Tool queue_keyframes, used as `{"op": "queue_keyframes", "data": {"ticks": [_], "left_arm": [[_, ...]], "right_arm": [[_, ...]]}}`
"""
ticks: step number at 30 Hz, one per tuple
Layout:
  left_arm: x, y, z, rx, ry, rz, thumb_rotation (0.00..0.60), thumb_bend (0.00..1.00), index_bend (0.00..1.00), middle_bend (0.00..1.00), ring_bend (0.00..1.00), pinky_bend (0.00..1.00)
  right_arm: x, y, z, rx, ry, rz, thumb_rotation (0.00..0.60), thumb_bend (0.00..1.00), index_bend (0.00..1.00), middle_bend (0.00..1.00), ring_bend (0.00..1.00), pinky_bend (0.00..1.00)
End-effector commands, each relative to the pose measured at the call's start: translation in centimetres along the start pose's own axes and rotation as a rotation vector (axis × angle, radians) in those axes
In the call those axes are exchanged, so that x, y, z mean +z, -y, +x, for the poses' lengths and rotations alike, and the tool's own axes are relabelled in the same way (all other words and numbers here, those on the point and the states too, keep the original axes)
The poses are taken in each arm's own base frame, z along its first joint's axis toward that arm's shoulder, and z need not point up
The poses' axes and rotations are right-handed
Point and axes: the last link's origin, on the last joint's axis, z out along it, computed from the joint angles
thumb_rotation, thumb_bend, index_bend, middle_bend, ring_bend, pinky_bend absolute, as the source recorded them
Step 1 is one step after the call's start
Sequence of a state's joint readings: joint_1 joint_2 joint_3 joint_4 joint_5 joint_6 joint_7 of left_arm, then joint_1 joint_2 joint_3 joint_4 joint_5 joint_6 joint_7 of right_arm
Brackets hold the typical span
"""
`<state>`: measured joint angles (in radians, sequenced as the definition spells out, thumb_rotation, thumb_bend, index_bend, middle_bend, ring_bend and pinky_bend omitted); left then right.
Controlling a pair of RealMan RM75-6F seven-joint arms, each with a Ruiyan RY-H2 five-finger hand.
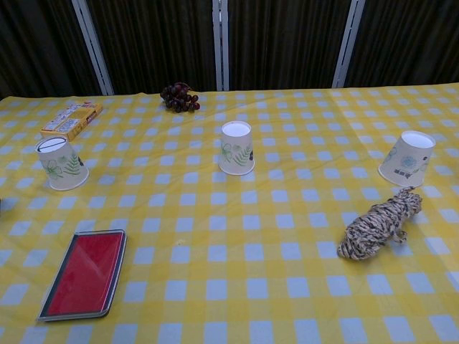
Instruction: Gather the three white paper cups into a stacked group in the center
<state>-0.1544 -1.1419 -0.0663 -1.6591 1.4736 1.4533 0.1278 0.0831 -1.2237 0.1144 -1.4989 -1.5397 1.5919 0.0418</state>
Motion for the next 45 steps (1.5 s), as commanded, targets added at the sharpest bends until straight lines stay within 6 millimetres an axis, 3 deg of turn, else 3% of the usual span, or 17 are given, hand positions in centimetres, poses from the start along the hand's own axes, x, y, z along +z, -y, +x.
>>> {"op": "queue_keyframes", "data": {"ticks": [1,18,21,26,30,34,45], "left_arm": [[0.0,0.0,0.0,0.006,0.013,0.005,0.600,0.00,0.00,0.00,0.00,0.00],[1.0,-0.1,-0.2,-0.016,0.016,-0.002,0.600,0.00,0.00,0.00,0.00,0.00],[2.1,-0.1,-0.2,-0.024,0.022,0.002,0.600,0.00,0.00,0.00,0.00,0.00],[5.7,-0.2,-0.2,0.016,0.066,0.005,0.600,0.05,0.00,0.00,0.00,0.00],[8.8,-0.7,-0.5,0.001,0.106,0.016,0.600,0.06,0.09,0.00,0.00,0.00],[11.6,-1.2,-1.0,-0.001,0.164,0.023,0.600,0.13,0.13,0.00,0.00,0.00],[15.9,-3.4,-3.1,0.056,0.297,0.004,0.600,0.14,0.26,0.00,0.00,0.00]], "right_arm": [[0.1,-0.1,0.0,-0.003,0.013,-0.012,0.600,0.08,0.02,0.00,0.00,0.00],[0.3,-0.1,-0.1,0.003,0.028,-0.026,0.600,0.08,0.02,0.00,0.00,0.00],[0.5,-0.3,-0.3,0.003,0.031,-0.031,0.600,0.08,0.02,0.00,0.00,0.00],[0.9,-0.7,-0.4,0.007,0.035,-0.047,0.600,0.08,0.02,0.00,0.00,0.00],[1.3,-1.1,-0.4,0.015,0.032,-0.059,0.600,0.08,0.02,0.00,0.00,0.00],[1.5,-1.4,-0.4,0.019,0.035,-0.073,0.600,0.08,0.02,0.00,0.00,0.00],[2.0,-2.2,-1.2,0.018,0.068,-0.101,0.600,0.08,0.02,0.00,0.00,0.00]]}}
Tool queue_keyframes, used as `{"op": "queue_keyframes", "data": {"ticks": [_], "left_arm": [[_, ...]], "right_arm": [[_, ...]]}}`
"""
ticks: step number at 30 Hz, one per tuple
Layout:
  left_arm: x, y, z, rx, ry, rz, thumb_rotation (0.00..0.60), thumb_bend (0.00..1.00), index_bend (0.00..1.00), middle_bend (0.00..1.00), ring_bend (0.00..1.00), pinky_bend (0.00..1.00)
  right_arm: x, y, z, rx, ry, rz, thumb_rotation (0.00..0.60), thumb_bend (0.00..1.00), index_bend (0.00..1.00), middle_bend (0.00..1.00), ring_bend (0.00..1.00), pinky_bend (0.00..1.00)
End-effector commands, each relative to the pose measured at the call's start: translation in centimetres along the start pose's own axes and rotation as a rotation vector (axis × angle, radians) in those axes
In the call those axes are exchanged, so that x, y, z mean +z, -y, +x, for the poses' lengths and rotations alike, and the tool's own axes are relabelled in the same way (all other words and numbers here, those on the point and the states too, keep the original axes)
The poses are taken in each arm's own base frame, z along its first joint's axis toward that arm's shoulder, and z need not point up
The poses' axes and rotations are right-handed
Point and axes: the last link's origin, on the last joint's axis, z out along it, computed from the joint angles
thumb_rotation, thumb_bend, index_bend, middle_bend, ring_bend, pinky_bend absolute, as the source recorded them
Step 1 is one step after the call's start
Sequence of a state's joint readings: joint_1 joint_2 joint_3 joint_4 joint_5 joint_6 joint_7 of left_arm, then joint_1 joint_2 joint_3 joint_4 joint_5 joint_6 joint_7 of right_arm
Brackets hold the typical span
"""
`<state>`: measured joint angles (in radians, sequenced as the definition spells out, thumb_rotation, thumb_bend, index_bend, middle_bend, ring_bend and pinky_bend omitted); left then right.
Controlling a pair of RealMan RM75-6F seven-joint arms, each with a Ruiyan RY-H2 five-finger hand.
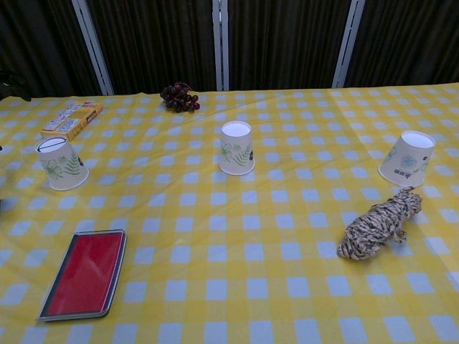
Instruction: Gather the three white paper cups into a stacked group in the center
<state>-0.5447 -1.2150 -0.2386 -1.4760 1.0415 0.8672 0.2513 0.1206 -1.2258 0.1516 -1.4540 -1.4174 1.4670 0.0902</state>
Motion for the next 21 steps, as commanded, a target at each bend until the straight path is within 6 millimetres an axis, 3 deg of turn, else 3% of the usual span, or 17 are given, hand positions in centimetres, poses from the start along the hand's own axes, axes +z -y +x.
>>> {"op": "queue_keyframes", "data": {"ticks": [1,9,13,21], "left_arm": [[1.3,-0.7,-0.5,0.010,0.033,0.001,0.600,0.14,0.27,0.00,0.00,0.00],[2.8,-1.8,-2.0,0.023,0.081,0.003,0.600,0.14,0.27,0.00,0.00,0.00],[3.2,-2.1,-2.6,0.028,0.105,0.001,0.600,0.22,0.26,0.00,0.00,0.00],[3.6,-2.5,-3.1,0.032,0.116,0.002,0.600,0.26,0.28,0.00,0.00,0.00]], "right_arm": [[0.1,-0.1,-0.2,-0.001,0.008,-0.004,0.600,0.08,0.02,0.00,0.00,0.00],[0.3,-0.4,-0.2,0.006,0.007,-0.016,0.600,0.08,0.02,0.00,0.00,0.00],[0.3,-0.4,-0.2,0.020,0.000,-0.013,0.600,0.08,0.02,0.00,0.00,0.00],[0.2,-0.6,0.0,0.027,-0.009,-0.011,0.600,0.08,0.02,0.00,0.00,0.00]]}}
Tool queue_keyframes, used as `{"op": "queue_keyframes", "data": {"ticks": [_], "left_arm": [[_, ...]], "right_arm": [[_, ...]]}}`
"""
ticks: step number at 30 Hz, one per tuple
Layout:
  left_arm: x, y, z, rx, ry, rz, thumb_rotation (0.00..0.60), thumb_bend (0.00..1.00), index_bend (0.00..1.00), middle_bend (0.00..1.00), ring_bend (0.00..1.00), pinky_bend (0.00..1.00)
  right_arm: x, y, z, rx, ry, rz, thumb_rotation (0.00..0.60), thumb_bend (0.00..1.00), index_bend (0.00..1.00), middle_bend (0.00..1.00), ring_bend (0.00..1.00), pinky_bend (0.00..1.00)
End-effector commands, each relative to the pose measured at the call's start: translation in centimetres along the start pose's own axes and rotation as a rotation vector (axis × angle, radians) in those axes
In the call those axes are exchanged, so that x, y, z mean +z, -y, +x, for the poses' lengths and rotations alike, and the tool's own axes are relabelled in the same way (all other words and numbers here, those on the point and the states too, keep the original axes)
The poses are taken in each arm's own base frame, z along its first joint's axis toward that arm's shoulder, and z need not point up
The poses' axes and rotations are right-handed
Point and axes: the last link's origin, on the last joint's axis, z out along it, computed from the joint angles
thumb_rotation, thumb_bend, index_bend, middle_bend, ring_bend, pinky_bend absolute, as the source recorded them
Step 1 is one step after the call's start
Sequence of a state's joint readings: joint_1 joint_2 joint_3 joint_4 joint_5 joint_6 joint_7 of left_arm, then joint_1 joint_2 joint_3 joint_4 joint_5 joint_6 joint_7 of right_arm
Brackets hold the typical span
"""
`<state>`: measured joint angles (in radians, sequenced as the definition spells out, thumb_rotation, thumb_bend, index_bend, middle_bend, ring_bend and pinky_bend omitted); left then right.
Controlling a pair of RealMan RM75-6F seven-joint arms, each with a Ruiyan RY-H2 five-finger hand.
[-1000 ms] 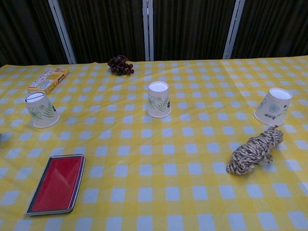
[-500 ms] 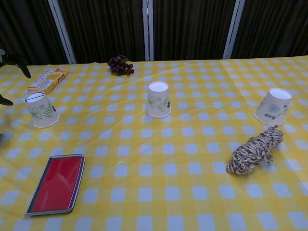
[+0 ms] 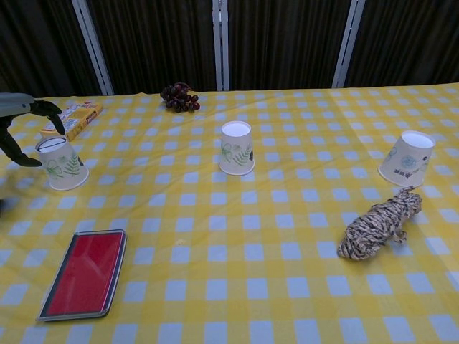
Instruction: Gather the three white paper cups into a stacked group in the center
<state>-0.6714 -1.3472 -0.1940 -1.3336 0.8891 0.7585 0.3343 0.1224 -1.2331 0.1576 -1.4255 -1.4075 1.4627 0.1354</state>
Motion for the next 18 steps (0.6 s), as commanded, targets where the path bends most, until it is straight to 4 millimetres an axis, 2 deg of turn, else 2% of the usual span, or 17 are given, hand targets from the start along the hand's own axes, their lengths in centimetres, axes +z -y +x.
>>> {"op": "queue_keyframes", "data": {"ticks": [1,13,18], "left_arm": [[0.1,-0.1,0.0,0.003,0.001,0.001,0.600,0.26,0.28,0.00,0.00,0.00],[0.2,-0.4,0.0,-0.003,-0.009,-0.003,0.600,0.34,0.34,0.00,0.00,0.00],[0.0,-1.1,1.4,-0.037,-0.050,-0.026,0.600,0.34,0.34,0.00,0.00,0.00]], "right_arm": [[-0.1,0.0,0.1,0.000,-0.003,0.000,0.600,0.08,0.02,0.00,0.00,0.00],[-0.3,-0.1,0.4,0.006,-0.015,-0.002,0.600,0.08,0.02,0.00,0.00,0.00],[-0.3,-0.2,0.6,0.014,-0.020,-0.007,0.600,0.08,0.02,0.00,0.00,0.00]]}}
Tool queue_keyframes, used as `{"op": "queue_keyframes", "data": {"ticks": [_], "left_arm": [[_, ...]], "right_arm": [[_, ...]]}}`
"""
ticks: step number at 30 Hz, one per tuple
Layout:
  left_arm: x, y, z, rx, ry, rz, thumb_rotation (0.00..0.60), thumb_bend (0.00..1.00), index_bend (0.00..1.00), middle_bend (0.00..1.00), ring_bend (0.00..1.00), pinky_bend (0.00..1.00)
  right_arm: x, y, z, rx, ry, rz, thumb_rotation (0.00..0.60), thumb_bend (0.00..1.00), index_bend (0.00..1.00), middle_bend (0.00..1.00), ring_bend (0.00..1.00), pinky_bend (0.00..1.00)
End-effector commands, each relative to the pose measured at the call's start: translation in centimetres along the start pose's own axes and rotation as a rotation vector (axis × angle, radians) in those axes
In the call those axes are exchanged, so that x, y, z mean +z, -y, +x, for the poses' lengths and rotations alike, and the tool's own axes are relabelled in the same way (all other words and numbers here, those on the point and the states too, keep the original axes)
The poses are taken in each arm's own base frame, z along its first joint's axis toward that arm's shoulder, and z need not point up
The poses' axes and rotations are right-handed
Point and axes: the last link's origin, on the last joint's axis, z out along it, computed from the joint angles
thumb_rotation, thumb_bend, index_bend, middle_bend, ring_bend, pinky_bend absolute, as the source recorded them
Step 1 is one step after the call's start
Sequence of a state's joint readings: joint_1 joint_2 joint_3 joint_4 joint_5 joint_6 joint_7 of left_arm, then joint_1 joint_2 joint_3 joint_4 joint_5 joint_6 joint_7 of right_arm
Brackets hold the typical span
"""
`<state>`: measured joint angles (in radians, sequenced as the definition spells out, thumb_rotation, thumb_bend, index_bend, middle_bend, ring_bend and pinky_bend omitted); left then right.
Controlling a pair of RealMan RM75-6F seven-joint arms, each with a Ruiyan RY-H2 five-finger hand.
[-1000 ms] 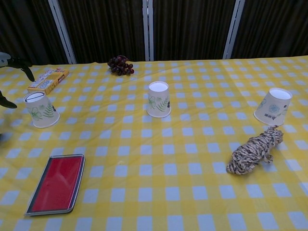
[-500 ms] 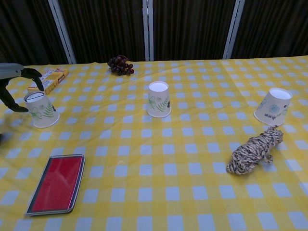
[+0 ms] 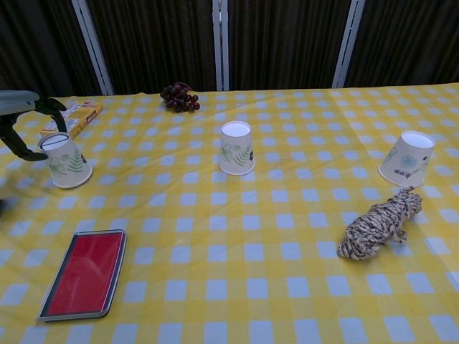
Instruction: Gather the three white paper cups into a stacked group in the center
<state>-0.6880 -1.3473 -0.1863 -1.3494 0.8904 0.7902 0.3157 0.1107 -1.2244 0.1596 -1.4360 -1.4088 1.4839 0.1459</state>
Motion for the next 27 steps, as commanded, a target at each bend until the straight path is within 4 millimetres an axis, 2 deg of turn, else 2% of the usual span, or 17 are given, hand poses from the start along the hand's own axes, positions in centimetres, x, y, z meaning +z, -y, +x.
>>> {"op": "queue_keyframes", "data": {"ticks": [1,6,10,17,23,27], "left_arm": [[0.0,-0.6,1.2,-0.028,-0.036,-0.017,0.600,0.34,0.34,0.00,0.00,0.00],[0.3,-2.3,3.3,-0.054,-0.073,-0.061,0.600,0.34,0.34,0.00,0.00,0.00],[1.2,-5.0,4.3,-0.038,-0.088,-0.108,0.600,0.34,0.35,0.00,0.00,0.00],[2.9,-10.2,4.3,-0.034,-0.088,-0.178,0.600,0.34,0.36,0.00,0.00,0.00],[4.2,-15.1,3.1,-0.025,-0.050,-0.224,0.600,0.34,0.35,0.00,0.00,0.00],[4.6,-17.0,2.5,-0.011,-0.039,-0.237,0.600,0.34,0.35,0.00,0.00,0.00]], "right_arm": [[0.0,0.0,0.1,0.005,-0.001,-0.002,0.600,0.08,0.02,0.00,0.00,0.00],[0.1,-0.1,0.2,0.015,-0.003,-0.002,0.600,0.08,0.02,0.00,0.00,0.00],[0.2,-0.3,0.4,0.032,-0.004,-0.009,0.600,0.08,0.02,0.00,0.00,0.00],[0.4,-0.8,0.4,0.046,0.004,-0.021,0.600,0.08,0.02,0.00,0.00,0.00],[0.5,-1.2,0.6,0.062,0.002,-0.032,0.600,0.08,0.02,0.00,0.00,0.00],[0.4,-1.4,0.8,0.071,-0.001,-0.038,0.600,0.08,0.02,0.00,0.00,0.00]]}}
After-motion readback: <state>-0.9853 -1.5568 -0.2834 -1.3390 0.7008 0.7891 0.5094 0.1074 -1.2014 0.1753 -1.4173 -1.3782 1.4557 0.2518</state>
